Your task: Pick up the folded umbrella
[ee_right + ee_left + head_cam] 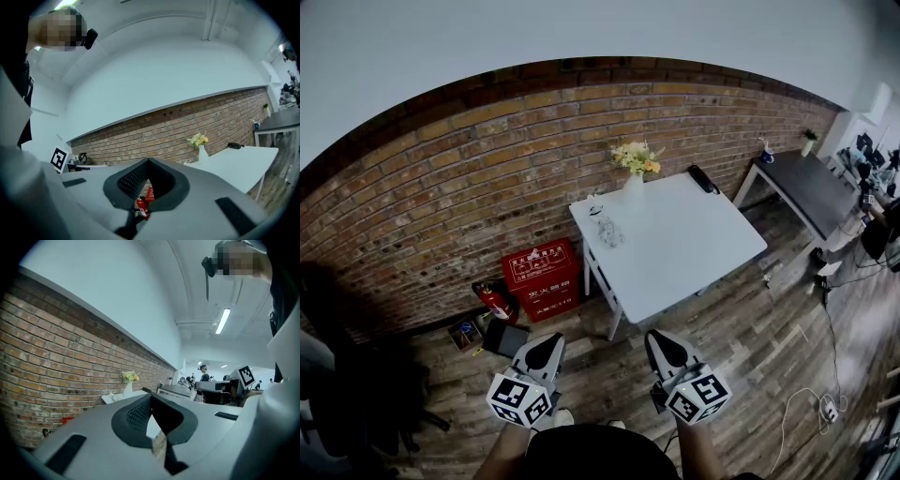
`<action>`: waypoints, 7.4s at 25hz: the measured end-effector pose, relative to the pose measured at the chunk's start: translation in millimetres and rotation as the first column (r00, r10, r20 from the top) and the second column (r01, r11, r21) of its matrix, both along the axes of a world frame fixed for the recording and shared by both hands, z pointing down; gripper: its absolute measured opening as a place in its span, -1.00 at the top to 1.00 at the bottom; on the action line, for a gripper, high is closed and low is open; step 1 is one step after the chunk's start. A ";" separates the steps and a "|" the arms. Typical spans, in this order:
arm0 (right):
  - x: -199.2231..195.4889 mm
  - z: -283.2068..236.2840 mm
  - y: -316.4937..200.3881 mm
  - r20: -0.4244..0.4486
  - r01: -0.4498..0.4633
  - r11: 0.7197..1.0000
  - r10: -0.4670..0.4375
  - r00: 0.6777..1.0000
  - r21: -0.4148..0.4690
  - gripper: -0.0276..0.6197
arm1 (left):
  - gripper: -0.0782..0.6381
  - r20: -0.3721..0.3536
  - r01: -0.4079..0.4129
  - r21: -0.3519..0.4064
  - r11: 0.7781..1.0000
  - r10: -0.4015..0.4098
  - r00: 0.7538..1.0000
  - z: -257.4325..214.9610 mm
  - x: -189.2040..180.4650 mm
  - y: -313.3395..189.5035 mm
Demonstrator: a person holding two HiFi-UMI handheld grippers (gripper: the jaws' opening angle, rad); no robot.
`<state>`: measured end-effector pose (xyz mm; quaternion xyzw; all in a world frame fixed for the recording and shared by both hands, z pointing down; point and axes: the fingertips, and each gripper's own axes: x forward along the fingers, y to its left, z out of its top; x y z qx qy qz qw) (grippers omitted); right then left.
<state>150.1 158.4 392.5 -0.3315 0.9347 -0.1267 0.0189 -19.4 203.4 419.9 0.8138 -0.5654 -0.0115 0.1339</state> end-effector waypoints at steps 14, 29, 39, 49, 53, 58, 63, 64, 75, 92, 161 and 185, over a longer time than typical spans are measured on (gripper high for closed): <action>-17.5 -8.1 -1.4 -0.004 -0.040 0.999 0.040 0.999 0.020 0.85 | 0.75 -0.024 -0.013 0.015 1.000 0.013 1.000 -4.4 -25.4 -12.9; -36.5 5.3 -14.0 -0.039 -0.176 0.984 0.175 0.984 -0.008 0.85 | 0.75 -0.051 0.039 -0.007 0.999 -0.039 0.998 5.0 -117.0 -8.7; -62.6 13.2 -13.4 -0.062 -0.199 0.980 0.197 0.978 -0.027 0.85 | 0.75 -0.059 0.054 -0.040 0.998 -0.056 0.997 22.1 -161.0 4.2; -60.3 34.4 -43.8 -0.047 -0.235 0.968 0.232 0.972 -0.083 0.85 | 0.75 -0.056 0.032 -0.083 0.996 -0.036 0.998 41.4 -159.4 -24.9; -68.2 40.1 -76.6 -0.025 -0.223 0.970 0.222 0.975 -0.100 0.85 | 0.75 -0.048 0.034 -0.098 0.995 -0.038 0.998 45.9 -160.5 -52.2; -73.3 48.0 -121.5 -0.023 -0.194 0.974 0.192 0.981 -0.121 0.85 | 0.75 -0.035 0.027 -0.110 0.994 -0.031 0.999 45.2 -152.4 -100.4; -79.3 53.5 -168.2 -0.023 -0.162 0.977 0.160 0.987 -0.136 0.85 | 0.75 -0.019 0.032 -0.111 0.993 -0.035 0.999 39.8 -147.0 -147.5; -81.4 53.6 -177.1 -0.027 -0.154 0.979 0.152 0.988 -0.133 0.85 | 0.75 -0.017 0.036 -0.111 0.993 -0.038 0.999 38.6 -146.4 -156.0; -86.4 61.5 -266.0 -0.053 -0.089 0.988 0.083 0.995 -0.128 0.85 | 0.75 0.001 0.055 -0.102 0.993 -0.055 0.998 32.7 -129.0 -245.8; -88.9 82.2 -329.1 -0.078 0.015 0.986 -0.029 0.997 -0.163 0.85 | 0.75 0.016 0.082 -0.148 0.986 -0.081 0.997 49.9 -112.2 -302.3; -201.8 353.9 -481.3 -0.658 -0.157 0.799 -0.346 0.669 -0.580 -0.09 | 0.75 -0.001 -0.249 -0.309 0.918 0.262 0.965 149.2 -120.4 -481.4; -186.4 312.4 -491.1 -0.631 -0.154 0.864 -0.217 0.745 -0.480 0.04 | 0.75 0.017 -0.220 -0.258 0.941 0.232 0.973 125.1 -111.0 -477.9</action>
